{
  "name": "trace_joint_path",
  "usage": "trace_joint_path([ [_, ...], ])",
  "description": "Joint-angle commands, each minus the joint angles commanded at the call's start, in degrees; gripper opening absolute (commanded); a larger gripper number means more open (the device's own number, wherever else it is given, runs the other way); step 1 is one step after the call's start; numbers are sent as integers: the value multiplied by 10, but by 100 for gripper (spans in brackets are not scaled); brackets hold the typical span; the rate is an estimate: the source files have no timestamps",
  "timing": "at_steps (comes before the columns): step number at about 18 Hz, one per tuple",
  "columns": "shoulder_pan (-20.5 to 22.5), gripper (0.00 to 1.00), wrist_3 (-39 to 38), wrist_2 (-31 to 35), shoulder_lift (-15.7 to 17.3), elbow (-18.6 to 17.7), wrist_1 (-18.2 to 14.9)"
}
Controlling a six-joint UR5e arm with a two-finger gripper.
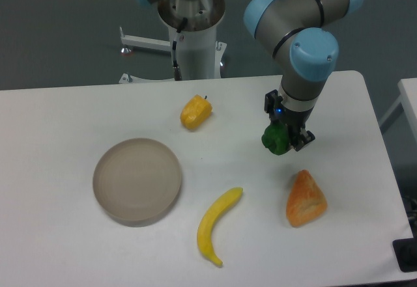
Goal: Place the green pepper on the table
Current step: 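Carry the green pepper in the gripper away from the banana, toward the table edge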
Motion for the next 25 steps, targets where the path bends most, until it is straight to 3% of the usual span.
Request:
trace_joint_path([
  [7,25,27,17,5,-6,-5,7],
  [11,72,27,86,-1,-13,-12,23],
  [14,84,27,112,0,-15,-17,25],
  [20,123,31,227,2,-12,-66,27],
  [21,130,31,244,2,-9,-81,33],
  [23,146,31,278,0,1,-125,88],
  [25,148,35,287,0,3,-151,122],
])
